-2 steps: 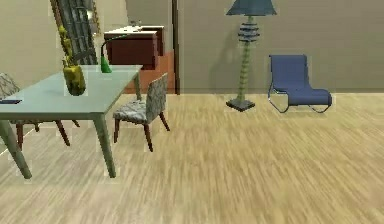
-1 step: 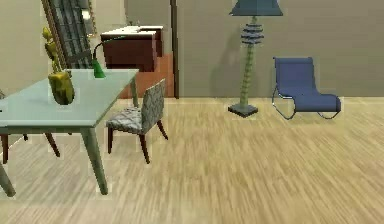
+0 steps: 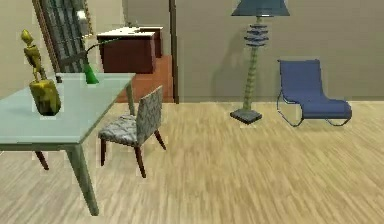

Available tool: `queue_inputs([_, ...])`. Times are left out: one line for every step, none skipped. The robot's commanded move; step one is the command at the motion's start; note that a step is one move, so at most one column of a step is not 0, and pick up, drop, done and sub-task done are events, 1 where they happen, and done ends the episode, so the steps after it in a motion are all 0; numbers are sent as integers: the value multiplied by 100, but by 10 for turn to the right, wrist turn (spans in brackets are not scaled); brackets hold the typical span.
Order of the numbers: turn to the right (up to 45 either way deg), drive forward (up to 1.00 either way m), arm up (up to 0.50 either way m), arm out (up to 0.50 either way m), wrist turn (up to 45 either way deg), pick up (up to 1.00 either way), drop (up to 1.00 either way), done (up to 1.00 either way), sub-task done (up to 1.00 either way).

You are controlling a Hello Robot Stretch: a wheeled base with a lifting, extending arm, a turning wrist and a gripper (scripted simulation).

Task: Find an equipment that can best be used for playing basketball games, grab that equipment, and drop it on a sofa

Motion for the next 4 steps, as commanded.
queue_inputs([450, 0, 0, 0, 0, 0, 0, 0, 0])
queue_inputs([210, 0, 0, 0, 0, 0, 0, 0, 0])
queue_inputs([0, 35, 0, 0, 0, 0, 0, 0, 0])
queue_inputs([0, 90, 0, 0, 0, 0, 0, 0, 0])
